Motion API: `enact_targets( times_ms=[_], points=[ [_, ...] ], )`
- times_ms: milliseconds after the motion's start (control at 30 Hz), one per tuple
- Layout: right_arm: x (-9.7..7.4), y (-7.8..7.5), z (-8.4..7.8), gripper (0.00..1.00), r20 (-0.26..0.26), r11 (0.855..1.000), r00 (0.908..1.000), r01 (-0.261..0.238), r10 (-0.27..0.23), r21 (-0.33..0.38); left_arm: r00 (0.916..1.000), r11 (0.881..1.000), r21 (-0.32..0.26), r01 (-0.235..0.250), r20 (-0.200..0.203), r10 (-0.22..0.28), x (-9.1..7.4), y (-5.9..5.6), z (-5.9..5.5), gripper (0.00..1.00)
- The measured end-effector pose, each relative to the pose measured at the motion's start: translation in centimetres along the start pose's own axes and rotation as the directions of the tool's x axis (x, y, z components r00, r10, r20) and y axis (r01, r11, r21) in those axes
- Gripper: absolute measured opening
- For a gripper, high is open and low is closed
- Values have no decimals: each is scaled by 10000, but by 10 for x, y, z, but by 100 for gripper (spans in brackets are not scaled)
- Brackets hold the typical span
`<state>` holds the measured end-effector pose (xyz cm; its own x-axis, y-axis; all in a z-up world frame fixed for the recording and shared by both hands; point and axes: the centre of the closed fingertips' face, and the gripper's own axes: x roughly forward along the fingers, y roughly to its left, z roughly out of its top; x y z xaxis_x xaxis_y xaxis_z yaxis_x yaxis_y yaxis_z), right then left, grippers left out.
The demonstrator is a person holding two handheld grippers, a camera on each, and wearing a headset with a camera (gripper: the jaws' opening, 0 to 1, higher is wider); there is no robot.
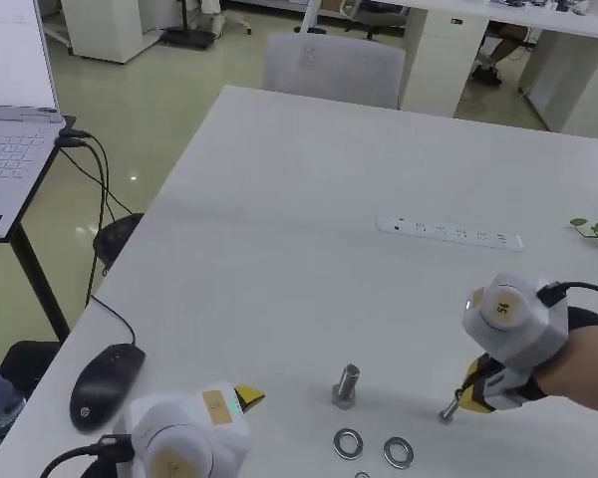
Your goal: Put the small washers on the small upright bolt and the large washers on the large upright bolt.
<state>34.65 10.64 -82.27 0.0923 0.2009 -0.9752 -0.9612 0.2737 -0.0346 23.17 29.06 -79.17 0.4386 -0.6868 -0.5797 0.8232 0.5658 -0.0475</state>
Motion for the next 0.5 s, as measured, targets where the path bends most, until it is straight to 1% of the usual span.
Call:
enact_targets(
  times_ms=[67,233,300,400,500],
  points=[
    [3,0,-1,12,-10,10000,10000,-31,31,29,10000,10000,-9,27,-91,-27,1,-1,-2,88],
    [9,1,-4,12,26,9999,9999,-138,137,54,9999,9999,81,111,-25,-111,1,-6,-4,86],
    [12,1,-5,12,13,9999,9999,-154,154,40,9998,9999,12,126,-140,-126,1,-7,-7,87],
    [15,3,-6,12,-7,9997,9997,-243,243,29,9997,9999,9,137,-212,-137,2,-8,-10,86],
    [21,4,-7,12,-87,9996,9996,-259,259,-53,9997,9998,50,170,-177,-169,1,-10,-11,86]
  ],
)
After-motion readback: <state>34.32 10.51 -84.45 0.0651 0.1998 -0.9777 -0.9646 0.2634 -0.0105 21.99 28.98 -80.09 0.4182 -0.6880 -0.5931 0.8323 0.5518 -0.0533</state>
